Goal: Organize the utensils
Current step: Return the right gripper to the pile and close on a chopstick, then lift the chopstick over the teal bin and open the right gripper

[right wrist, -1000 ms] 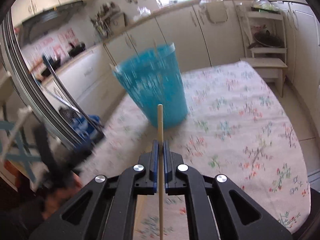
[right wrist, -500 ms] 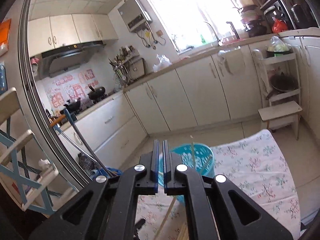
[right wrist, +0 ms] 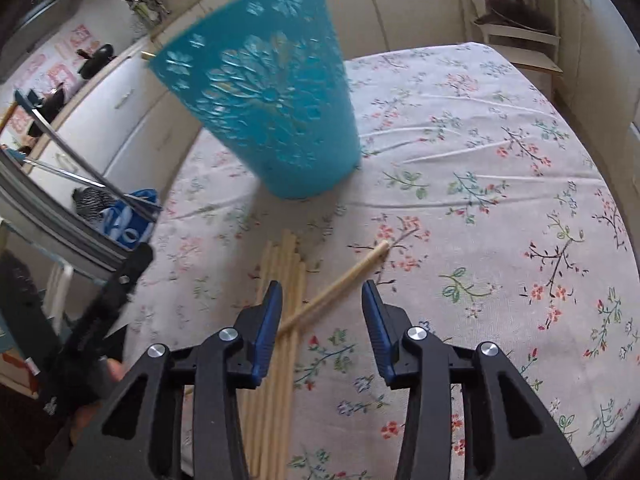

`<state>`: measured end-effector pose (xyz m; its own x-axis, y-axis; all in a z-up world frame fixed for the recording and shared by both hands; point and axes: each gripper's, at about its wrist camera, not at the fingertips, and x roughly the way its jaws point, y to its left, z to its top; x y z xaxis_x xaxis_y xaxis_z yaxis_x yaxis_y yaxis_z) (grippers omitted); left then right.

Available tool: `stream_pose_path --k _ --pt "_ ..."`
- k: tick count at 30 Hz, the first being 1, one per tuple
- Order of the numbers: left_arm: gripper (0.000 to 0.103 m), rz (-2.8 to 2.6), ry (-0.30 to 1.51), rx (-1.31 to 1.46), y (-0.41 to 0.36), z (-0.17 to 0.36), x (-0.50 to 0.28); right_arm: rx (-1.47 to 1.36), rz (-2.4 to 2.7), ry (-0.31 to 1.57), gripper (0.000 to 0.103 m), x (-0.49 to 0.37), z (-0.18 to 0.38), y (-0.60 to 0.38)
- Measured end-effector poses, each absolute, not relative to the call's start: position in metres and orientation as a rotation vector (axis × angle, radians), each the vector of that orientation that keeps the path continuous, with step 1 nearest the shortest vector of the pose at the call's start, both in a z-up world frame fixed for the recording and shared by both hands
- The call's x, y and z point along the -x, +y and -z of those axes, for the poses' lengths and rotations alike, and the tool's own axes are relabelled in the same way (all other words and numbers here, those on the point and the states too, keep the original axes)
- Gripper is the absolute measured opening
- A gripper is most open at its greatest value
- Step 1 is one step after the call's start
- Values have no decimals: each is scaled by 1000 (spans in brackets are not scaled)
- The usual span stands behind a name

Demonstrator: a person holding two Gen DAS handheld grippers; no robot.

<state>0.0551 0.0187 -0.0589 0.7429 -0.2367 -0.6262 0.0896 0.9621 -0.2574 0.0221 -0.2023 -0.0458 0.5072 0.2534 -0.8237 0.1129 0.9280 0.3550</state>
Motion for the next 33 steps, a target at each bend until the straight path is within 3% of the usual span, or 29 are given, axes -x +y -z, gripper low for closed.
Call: stream_pose_path --k 6,11,14,19,26,33 --pt "74 184 721 223 19 60 -56 -207 -53 1061 36 -30 60 -180" --pt "75 183 730 237 20 61 -57 -108 -131 1073 14 -27 59 -193" --pt "75 182 732 229 18 61 -57 -46 -168 1103 8 -33 58 -197" --pt "76 178 735 228 18 62 -58 10 -199 1120 7 -37 59 -194" --pt "76 178 737 229 18 62 -58 -152 -221 1099 6 -32 54 -206" --pt "77 176 742 230 16 64 -59 -430 -380 844 6 -16 -24 -231"
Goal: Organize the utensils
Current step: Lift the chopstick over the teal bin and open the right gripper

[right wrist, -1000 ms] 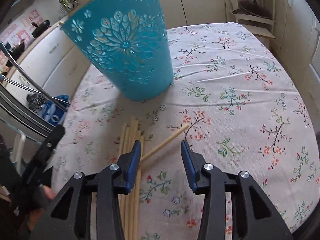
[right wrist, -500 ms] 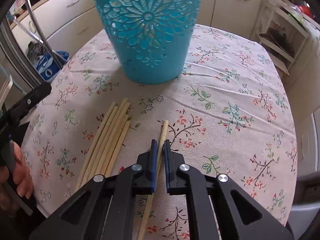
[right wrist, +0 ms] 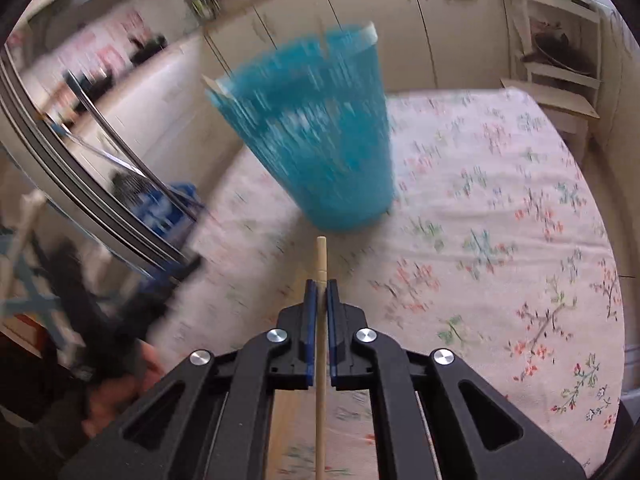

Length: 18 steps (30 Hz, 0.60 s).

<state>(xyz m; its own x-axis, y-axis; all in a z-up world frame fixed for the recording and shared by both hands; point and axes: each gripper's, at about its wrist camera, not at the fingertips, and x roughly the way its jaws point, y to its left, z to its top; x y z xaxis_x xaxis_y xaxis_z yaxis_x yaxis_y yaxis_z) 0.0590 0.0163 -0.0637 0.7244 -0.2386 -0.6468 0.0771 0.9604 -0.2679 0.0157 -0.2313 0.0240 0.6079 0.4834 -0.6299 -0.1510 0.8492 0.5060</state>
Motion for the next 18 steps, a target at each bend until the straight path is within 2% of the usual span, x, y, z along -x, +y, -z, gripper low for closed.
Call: stream_pose_path --k 5,9,14,18 --pt "77 174 743 222 15 64 -59 -496 -420 504 6 -31 -118 -244" --pt "77 173 744 220 13 64 -59 -478 -339 312 6 -60 -164 -243" --pt "77 174 753 225 14 64 -60 -415 -145 167 6 -96 -183 -233" --pt "77 174 762 227 14 65 -61 -351 -48 181 6 -123 -156 -220"
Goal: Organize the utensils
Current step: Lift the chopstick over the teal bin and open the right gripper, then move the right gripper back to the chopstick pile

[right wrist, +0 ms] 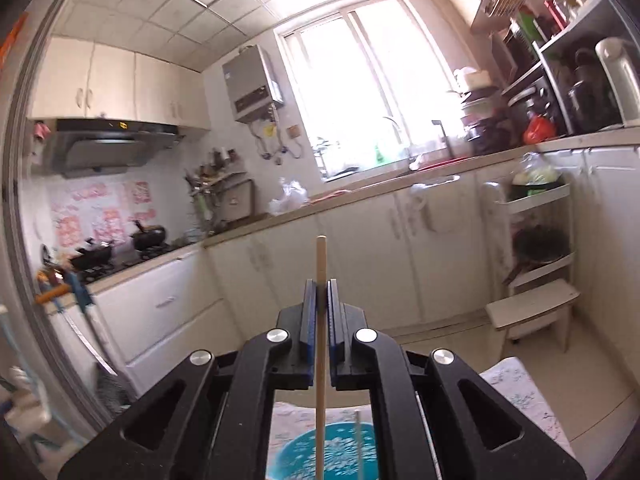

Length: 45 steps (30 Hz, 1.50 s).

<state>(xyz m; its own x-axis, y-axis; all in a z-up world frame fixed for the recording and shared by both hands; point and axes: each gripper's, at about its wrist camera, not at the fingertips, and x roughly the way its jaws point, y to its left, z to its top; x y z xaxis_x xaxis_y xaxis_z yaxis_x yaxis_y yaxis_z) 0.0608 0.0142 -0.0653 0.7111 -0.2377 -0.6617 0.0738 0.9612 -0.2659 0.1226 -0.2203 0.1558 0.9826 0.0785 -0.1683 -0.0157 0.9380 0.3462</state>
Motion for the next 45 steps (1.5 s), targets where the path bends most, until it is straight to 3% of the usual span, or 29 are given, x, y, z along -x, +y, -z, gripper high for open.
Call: stream_pose_path --k 6,13,18,28,45 --pt "77 174 761 228 15 65 -61 -335 -65 365 9 -132 -99 -213" --pt "77 169 756 215 13 64 -61 -309 -83 353 24 -53 -90 -215" --pt "77 168 738 182 9 62 -58 -272 -84 474 31 -8 -57 -211" --pt "77 167 732 152 5 60 -57 -262 -109 801 31 18 36 -187" --pt "78 170 755 149 5 63 -60 -194 -125 920 28 15 67 -160"
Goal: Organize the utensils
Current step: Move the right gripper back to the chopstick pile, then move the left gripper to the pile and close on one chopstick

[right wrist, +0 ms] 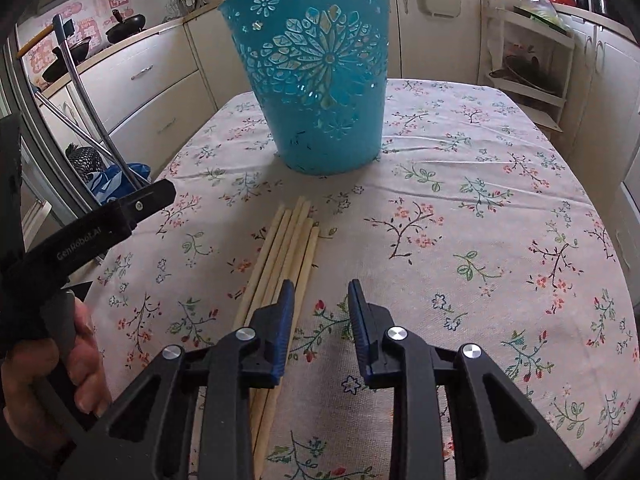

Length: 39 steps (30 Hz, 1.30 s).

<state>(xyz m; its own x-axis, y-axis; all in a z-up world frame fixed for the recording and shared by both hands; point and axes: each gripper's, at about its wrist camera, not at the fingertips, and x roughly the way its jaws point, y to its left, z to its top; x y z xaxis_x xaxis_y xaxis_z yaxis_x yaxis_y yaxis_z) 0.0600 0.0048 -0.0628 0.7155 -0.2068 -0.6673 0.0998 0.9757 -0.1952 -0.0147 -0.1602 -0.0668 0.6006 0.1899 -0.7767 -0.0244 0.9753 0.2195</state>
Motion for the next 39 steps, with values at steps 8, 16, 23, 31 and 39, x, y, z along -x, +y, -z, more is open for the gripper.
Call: stream_pose_path --k 8,16,23,31,39 --pt "78 170 756 148 4 63 -60 -141 -127 925 28 15 68 -155" --pt "78 169 758 149 4 63 -60 -107 -113 937 13 6 68 -162" --pt "78 170 759 144 4 63 -60 -121 -53 945 8 -7 70 -192" --pt "80 272 830 55 -24 64 -54 -167 -75 919 8 0 73 -203" --pt "80 300 890 -42 -55 69 -48 -207 -104 900 8 1 75 -206"
